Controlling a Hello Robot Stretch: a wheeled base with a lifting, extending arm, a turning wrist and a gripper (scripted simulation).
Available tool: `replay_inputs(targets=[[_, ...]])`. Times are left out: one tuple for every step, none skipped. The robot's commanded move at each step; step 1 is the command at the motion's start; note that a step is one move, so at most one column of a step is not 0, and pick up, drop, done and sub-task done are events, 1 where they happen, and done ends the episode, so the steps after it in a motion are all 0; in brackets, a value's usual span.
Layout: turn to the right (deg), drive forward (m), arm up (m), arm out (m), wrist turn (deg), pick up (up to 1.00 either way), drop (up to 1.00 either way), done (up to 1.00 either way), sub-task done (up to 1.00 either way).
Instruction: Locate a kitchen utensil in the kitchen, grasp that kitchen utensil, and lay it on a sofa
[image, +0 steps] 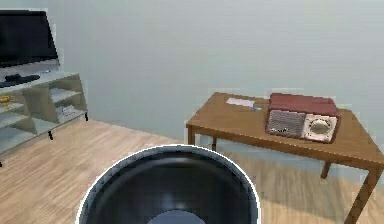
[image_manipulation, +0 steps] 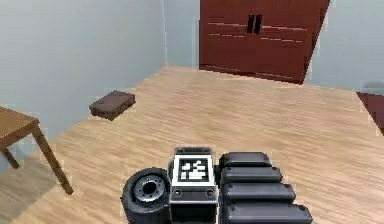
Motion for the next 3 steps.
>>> replay_inputs(targets=[[0.0, 0.65, 0.0, 0.0, 0.0, 0.0, 0.0, 0.0, 0.0], [-45.0, 0.0, 0.0, 0.0, 0.0, 0.0, 0.0, 0.0, 0.0], [-33.0, 0.0, 0.0, 0.0, 0.0, 0.0, 0.0, 0.0, 0.0]])
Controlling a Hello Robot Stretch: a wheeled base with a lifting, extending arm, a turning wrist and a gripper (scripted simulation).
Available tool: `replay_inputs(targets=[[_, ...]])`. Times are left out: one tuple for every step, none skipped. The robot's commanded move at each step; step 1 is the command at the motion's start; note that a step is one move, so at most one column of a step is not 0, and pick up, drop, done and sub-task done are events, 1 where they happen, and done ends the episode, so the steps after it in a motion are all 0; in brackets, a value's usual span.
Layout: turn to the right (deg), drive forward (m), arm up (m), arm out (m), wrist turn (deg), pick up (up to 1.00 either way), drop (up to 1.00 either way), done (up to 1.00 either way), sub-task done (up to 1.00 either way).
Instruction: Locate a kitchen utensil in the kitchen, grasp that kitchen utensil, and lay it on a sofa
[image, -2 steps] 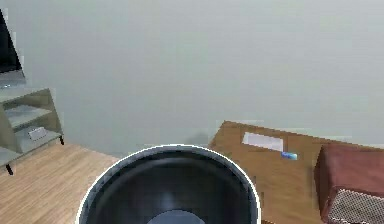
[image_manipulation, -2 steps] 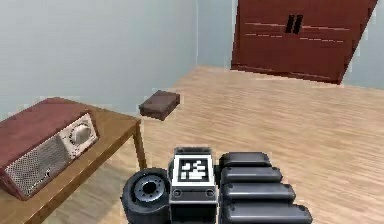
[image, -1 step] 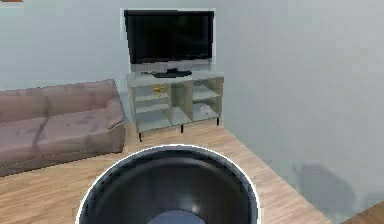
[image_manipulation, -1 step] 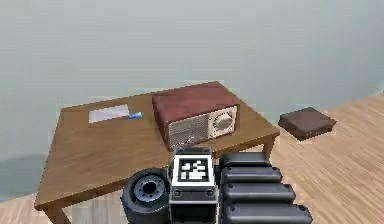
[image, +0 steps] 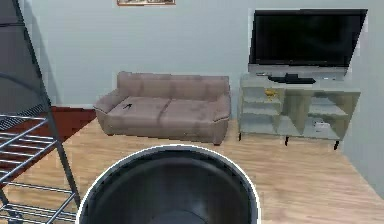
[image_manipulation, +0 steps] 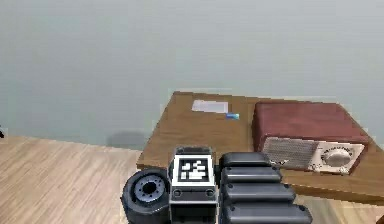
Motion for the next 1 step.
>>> replay_inputs(targets=[[0.0, 1.0, 0.0, 0.0, 0.0, 0.0, 0.0, 0.0, 0.0]])
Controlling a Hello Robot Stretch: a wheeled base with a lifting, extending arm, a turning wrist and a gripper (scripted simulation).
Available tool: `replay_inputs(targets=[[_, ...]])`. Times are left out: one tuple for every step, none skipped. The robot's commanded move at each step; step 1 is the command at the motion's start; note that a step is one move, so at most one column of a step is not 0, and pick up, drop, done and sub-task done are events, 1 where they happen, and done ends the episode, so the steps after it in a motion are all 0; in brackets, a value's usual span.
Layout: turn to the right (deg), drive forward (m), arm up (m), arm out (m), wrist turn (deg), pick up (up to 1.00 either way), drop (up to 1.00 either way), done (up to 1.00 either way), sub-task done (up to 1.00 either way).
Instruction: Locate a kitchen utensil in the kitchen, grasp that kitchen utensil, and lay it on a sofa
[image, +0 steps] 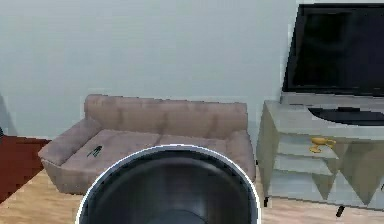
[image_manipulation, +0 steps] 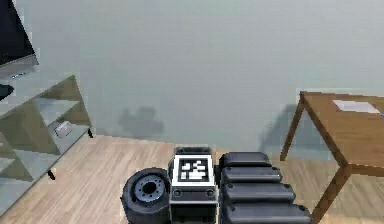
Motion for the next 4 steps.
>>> replay_inputs(targets=[[-15.0, 0.0, 0.0, 0.0, 0.0, 0.0, 0.0, 0.0, 0.0], [0.0, 0.1, 0.0, 0.0, 0.0, 0.0, 0.0, 0.0, 0.0], [-18.0, 0.0, 0.0, 0.0, 0.0, 0.0, 0.0, 0.0, 0.0], [0.0, 0.5, 0.0, 0.0, 0.0, 0.0, 0.0, 0.0, 0.0]])
